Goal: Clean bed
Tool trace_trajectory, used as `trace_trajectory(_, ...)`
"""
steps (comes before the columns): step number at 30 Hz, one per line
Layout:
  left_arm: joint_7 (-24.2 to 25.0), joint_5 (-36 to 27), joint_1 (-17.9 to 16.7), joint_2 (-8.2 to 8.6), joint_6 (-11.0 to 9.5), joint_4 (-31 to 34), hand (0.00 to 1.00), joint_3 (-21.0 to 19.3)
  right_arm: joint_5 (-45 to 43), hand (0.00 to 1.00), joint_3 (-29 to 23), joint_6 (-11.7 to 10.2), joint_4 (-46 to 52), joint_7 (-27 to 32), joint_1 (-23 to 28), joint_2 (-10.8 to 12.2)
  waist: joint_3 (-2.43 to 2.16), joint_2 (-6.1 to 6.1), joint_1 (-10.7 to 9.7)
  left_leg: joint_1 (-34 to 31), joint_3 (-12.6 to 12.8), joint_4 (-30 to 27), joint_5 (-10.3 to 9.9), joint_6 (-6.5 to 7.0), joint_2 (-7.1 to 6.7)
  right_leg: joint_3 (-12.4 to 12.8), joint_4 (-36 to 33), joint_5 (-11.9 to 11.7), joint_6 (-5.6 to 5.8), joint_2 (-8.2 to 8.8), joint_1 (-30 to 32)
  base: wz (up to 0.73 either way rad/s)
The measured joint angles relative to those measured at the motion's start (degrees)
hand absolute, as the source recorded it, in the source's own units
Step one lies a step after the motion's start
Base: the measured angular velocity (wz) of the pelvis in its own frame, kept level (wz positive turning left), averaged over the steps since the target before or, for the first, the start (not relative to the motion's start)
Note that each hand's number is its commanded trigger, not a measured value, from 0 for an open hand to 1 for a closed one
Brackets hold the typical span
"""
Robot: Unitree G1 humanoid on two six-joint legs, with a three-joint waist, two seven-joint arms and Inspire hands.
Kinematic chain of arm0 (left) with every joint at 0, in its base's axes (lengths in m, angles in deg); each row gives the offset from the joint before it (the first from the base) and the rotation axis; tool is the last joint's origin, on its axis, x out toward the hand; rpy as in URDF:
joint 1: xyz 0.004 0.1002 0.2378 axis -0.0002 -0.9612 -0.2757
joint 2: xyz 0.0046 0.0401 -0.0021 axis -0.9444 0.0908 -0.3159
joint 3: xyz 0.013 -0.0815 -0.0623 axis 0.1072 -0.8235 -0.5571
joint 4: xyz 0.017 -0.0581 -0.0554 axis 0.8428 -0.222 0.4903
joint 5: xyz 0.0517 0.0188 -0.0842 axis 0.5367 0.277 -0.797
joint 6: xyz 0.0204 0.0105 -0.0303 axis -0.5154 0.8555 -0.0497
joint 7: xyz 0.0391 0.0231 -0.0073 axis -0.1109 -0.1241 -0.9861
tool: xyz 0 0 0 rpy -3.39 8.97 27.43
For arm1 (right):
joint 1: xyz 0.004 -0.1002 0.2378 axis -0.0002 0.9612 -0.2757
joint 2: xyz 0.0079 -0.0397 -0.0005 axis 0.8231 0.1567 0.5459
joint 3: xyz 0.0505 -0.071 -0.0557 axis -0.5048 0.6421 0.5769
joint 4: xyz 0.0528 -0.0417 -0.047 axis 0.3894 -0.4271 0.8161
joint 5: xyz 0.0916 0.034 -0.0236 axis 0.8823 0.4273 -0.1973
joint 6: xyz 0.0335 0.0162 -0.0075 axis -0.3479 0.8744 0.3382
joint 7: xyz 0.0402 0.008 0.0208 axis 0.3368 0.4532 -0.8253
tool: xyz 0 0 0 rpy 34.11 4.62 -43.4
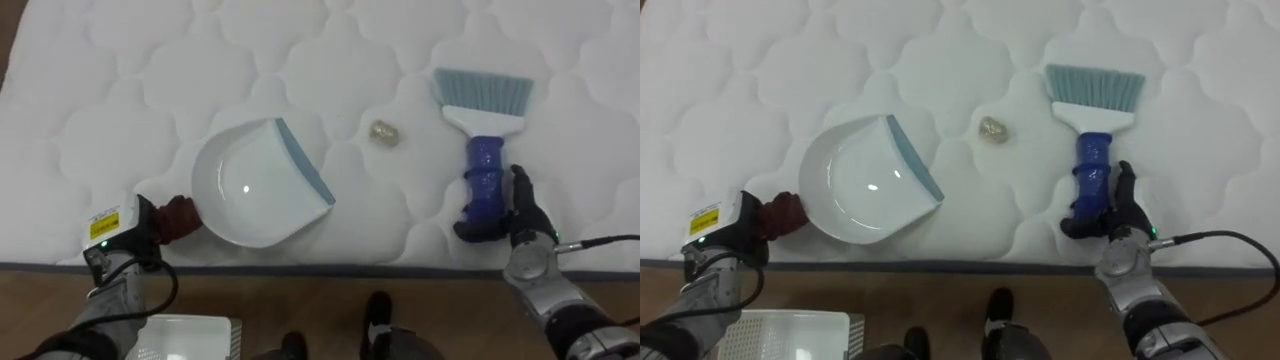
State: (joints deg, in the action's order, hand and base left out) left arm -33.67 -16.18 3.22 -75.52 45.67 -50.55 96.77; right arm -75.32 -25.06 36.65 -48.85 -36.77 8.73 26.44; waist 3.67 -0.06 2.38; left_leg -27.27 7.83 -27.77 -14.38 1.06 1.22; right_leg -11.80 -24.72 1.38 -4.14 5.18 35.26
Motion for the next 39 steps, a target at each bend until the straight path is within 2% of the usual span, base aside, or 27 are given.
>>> trace_trajectory(1,0.1,0.0,0.0,0.00,0.0,0.0,1.00,0.0,-0.5,1.00,0.0,0.1,0.0,-0.2,0.0,0.0,0.00,0.00,0.0,0.0,0.0,0.0,0.0,0.01,-0.01,0.0,0.0,0.0,0.01,0.00,0.0,0.00)
trace_trajectory(3,0.2,0.0,0.0,0.00,0.0,0.0,1.00,0.0,-1.5,1.00,0.0,0.5,0.0,-0.1,0.0,-0.1,0.00,0.00,0.0,0.0,0.0,0.0,0.0,0.02,-0.04,0.0,0.0,0.0,0.04,0.02,0.0,0.00)
trace_trajectory(5,0.3,0.0,0.0,0.00,0.0,0.0,1.00,0.0,-2.5,1.00,-0.1,0.5,0.0,0.5,0.0,-0.8,0.02,0.02,0.0,-0.1,0.0,0.0,0.0,0.04,-0.04,0.0,0.0,0.0,0.06,0.03,0.0,0.00)
trace_trajectory(8,0.4,0.0,0.0,0.00,0.0,0.1,1.00,0.1,-4.5,1.00,-0.3,0.7,0.0,1.0,-0.7,-3.3,0.17,0.26,0.0,-0.1,0.0,0.0,-0.2,0.03,-0.01,0.1,0.0,0.1,0.15,-0.03,0.0,0.00)
trace_trajectory(10,0.4,-0.1,0.0,0.00,0.2,0.1,1.00,0.1,-4.5,1.00,-0.4,1.4,-0.1,1.2,-1.2,-3.6,0.21,0.33,-0.1,-0.1,0.0,0.0,-0.2,-0.01,0.04,0.0,-0.1,0.3,0.08,-0.08,0.0,0.00)
trace_trajectory(25,0.3,-0.1,-0.4,0.43,0.6,0.5,1.00,0.3,-3.2,1.00,-0.2,4.0,-1.5,1.4,-0.9,-3.1,0.25,0.39,-0.1,0.1,-0.1,-0.2,-0.2,-0.04,-0.17,-0.9,-1.4,1.3,0.02,0.76,0.2,0.00)
trace_trajectory(39,0.2,0.1,-0.1,1.07,1.6,0.7,1.00,0.3,0.2,1.00,-0.3,4.8,-3.2,0.4,-0.2,-3.1,0.08,0.01,-0.6,-0.3,-0.1,-0.9,-0.3,-0.03,-0.18,-0.4,-2.1,1.7,0.20,0.69,0.2,0.01)
